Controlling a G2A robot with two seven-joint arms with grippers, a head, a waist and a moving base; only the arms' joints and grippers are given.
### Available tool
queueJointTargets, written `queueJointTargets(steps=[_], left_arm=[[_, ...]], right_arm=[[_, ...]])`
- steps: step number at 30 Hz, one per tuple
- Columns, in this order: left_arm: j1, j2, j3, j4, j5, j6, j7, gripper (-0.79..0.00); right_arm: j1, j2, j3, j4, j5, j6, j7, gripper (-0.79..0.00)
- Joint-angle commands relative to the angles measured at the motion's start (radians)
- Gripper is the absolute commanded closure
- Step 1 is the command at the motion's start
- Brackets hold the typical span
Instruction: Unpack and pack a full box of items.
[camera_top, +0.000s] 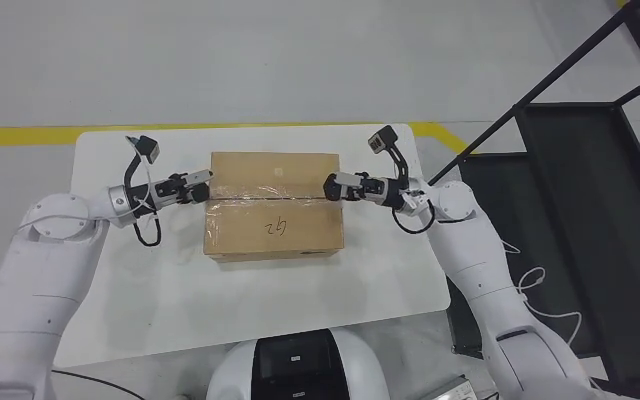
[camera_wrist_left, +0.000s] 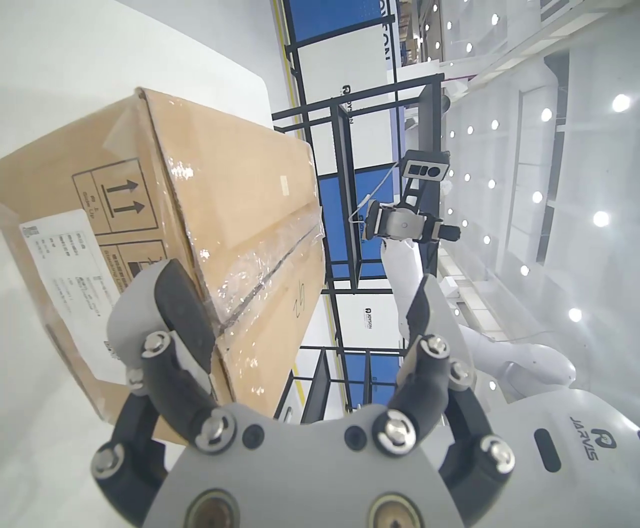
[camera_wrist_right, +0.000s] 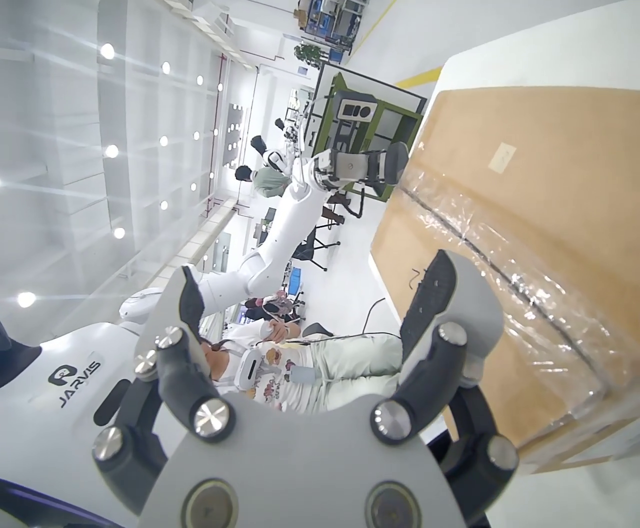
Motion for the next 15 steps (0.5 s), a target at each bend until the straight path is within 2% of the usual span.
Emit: queueJointTargets(steps=[1,8,15], left_arm=[[0.003,0.000,0.000,0.003,-0.002,0.001,0.001,-0.785],[0.012,-0.001,-0.002,0.022,0.003,0.003,0.024,-0.785],[0.038,0.014,-0.070,0.021,-0.022,-0.011,0.042,-0.785]], right_arm=[[0.003,0.000,-0.012,0.009,-0.016,-0.001,-0.008,-0.785],[0.015,0.001,-0.036,0.046,-0.058,-0.006,-0.042,-0.785],[0.038,-0.009,-0.083,0.109,-0.079,-0.017,-0.118,-0.785]])
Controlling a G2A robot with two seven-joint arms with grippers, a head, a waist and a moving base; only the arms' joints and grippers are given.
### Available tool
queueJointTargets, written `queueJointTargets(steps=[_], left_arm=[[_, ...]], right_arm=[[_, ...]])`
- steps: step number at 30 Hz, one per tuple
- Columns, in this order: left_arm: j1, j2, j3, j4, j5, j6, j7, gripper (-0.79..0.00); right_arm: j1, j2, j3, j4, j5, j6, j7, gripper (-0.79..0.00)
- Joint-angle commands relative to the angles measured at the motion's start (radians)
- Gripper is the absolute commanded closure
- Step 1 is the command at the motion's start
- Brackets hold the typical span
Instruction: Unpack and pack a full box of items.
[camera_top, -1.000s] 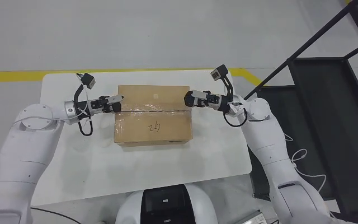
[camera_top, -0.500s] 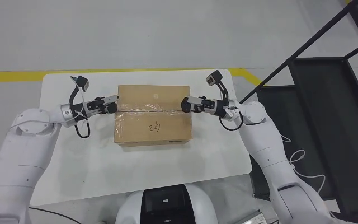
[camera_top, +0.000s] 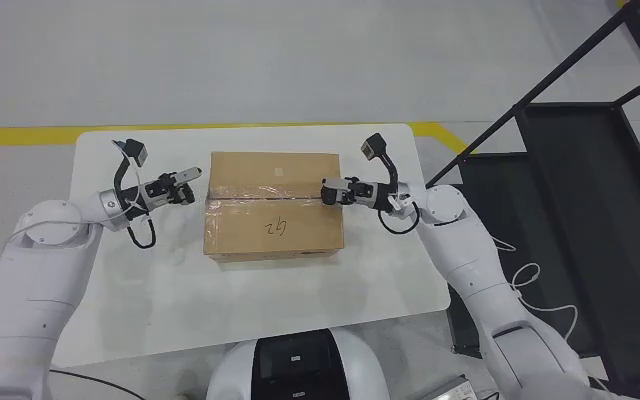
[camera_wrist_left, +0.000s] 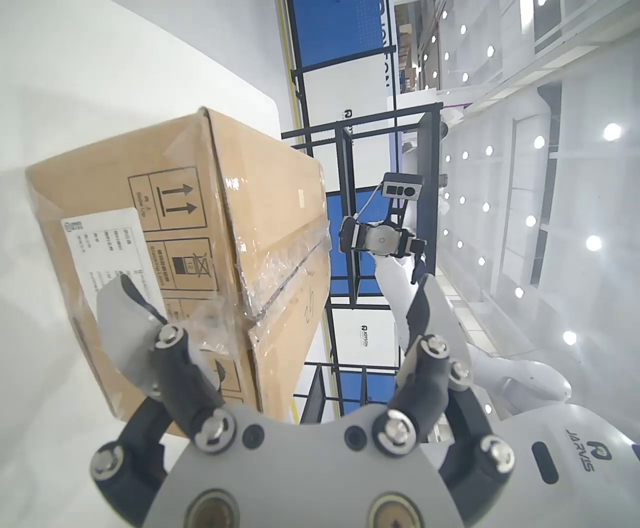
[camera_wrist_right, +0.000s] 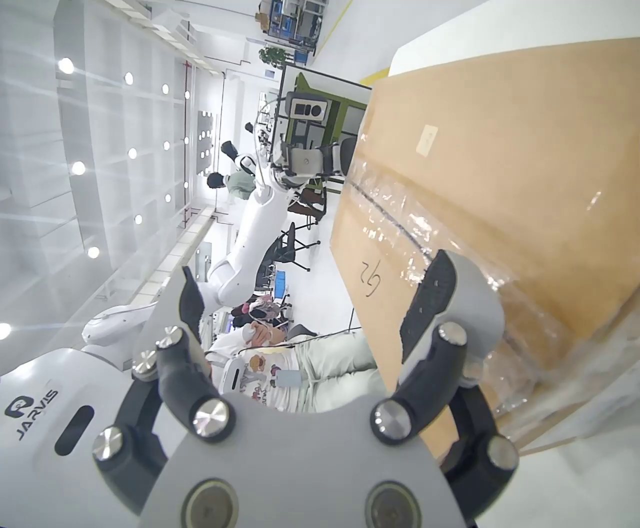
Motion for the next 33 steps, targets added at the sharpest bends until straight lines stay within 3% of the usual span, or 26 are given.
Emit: queueJointTargets(steps=[1,9,12,25,29,33], left_arm=[[0.014,0.006,-0.028,-0.008,-0.010,-0.004,0.005,-0.785],[0.091,0.033,-0.136,-0.071,-0.031,-0.004,0.027,-0.785],[0.119,0.039,-0.163,-0.097,-0.036,0.004,0.032,-0.785],[0.176,0.046,-0.200,-0.154,-0.055,0.017,0.040,-0.785],[0.182,0.046,-0.201,-0.159,-0.055,0.020,0.040,-0.785],[0.185,0.047,-0.205,-0.159,-0.058,0.019,0.040,-0.785]], right_arm=[[0.013,-0.004,-0.023,0.025,-0.035,-0.004,-0.028,-0.785],[0.065,-0.021,-0.105,0.077,-0.142,-0.010,-0.099,-0.785],[0.072,-0.028,-0.119,0.072,-0.109,-0.013,-0.107,-0.785],[0.163,-0.070,-0.240,0.137,-0.122,-0.024,-0.141,-0.785],[0.164,-0.070,-0.213,0.157,-0.026,-0.048,-0.128,-0.785],[0.137,-0.045,-0.138,0.155,0.031,-0.061,-0.066,-0.785]])
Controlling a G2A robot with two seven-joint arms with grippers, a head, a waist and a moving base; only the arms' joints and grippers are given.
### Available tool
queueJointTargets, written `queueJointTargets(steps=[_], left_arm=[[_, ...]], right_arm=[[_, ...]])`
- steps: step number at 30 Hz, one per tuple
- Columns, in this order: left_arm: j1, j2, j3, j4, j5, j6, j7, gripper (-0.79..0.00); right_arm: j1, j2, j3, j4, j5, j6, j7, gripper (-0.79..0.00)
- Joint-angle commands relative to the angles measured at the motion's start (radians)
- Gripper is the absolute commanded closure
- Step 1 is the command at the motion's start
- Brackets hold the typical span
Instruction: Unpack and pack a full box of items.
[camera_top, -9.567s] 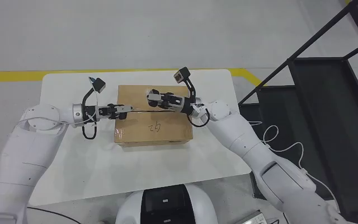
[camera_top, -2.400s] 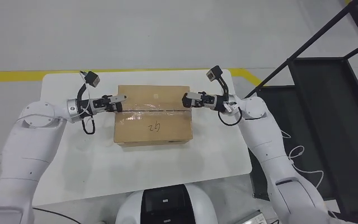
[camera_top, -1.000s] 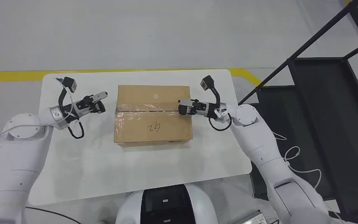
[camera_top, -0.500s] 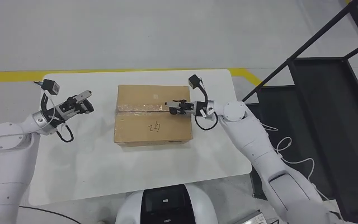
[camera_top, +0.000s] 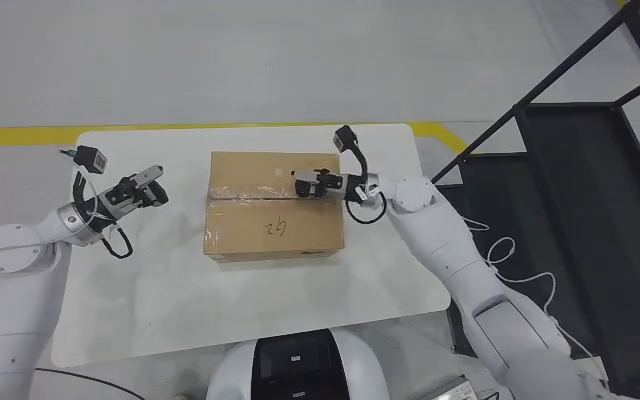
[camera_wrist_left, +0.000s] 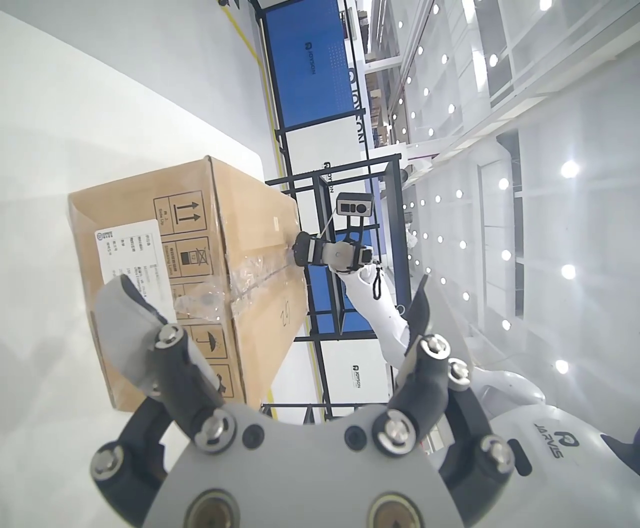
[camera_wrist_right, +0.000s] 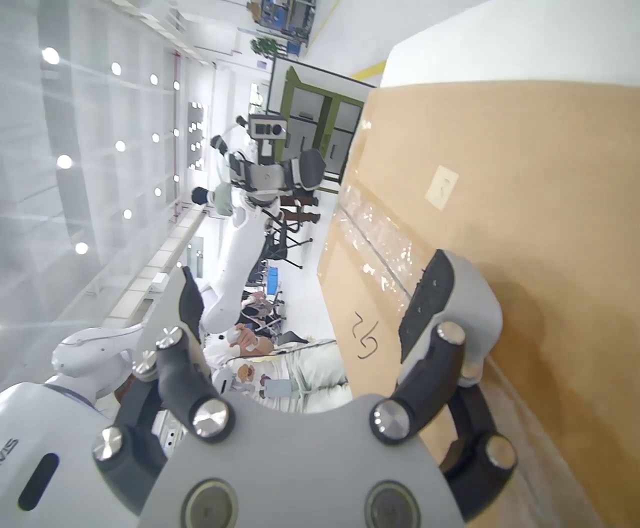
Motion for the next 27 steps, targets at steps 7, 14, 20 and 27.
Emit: queueJointTargets(steps=[7,14,20,27], left_arm=[[-0.002,-0.002,0.006,0.003,0.000,-0.001,0.005,-0.785],[-0.005,-0.004,0.012,0.000,0.002,0.002,0.008,-0.785],[0.002,-0.002,-0.002,-0.004,0.006,0.005,0.018,-0.785],[0.003,-0.006,0.015,-0.002,0.003,0.008,0.032,-0.785]], right_arm=[[-0.109,0.060,0.140,-0.066,-0.013,0.044,0.086,-0.785],[-0.161,0.070,0.150,-0.134,-0.025,0.093,0.062,-0.785],[-0.183,0.073,0.210,-0.187,0.141,0.030,0.035,-0.785],[-0.272,0.095,0.342,-0.216,0.074,-0.081,-0.194,-0.785]])
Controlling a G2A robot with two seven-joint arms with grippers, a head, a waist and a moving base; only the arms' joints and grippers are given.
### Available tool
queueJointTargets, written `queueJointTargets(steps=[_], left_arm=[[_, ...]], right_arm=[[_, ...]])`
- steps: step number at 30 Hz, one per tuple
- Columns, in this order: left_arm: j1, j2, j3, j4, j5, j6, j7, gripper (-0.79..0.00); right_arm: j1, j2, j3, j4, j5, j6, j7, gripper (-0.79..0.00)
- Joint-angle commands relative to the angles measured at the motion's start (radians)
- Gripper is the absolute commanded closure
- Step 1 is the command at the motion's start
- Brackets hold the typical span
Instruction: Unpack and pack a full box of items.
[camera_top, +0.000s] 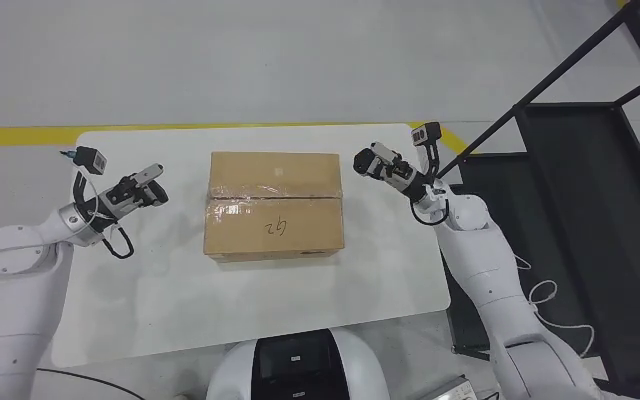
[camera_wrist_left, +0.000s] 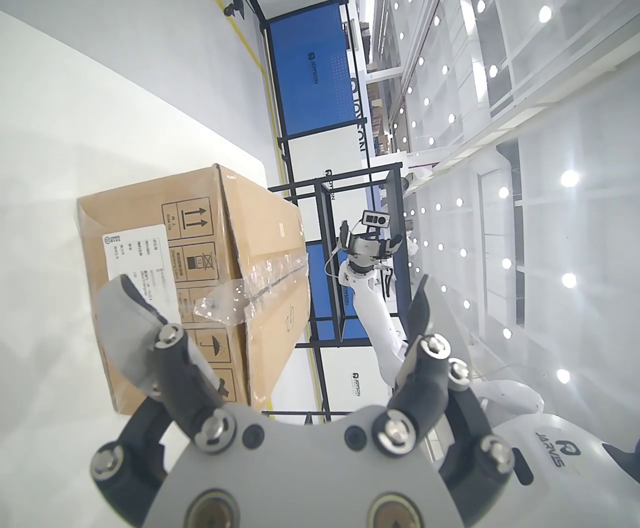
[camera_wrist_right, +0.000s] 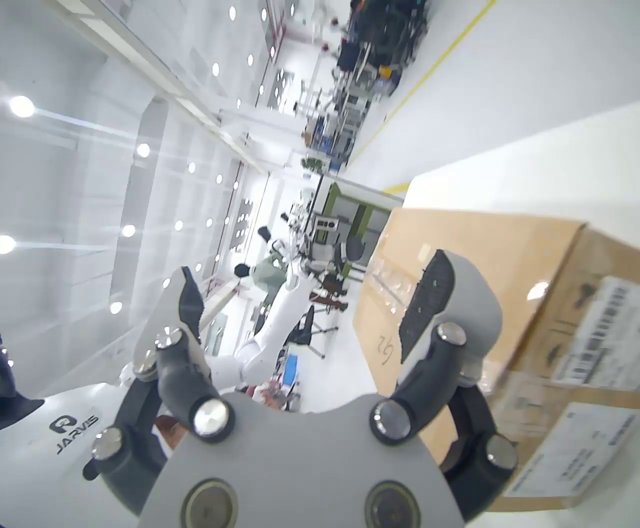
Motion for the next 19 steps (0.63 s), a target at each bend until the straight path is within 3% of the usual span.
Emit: queueJointTargets(steps=[1,6,19], left_arm=[[-0.004,-0.002,0.010,0.001,-0.002,-0.001,0.000,-0.785],[-0.013,-0.006,0.022,0.003,-0.004,-0.005,0.001,-0.785],[-0.013,-0.006,0.022,0.003,-0.004,-0.005,0.001,-0.784]], right_arm=[[-0.026,0.002,0.017,-0.017,-0.029,-0.011,-0.069,-0.785],[-0.063,-0.001,0.020,-0.052,-0.056,-0.022,-0.169,-0.785],[-0.063,-0.001,0.020,-0.052,-0.056,-0.022,-0.169,-0.785]])
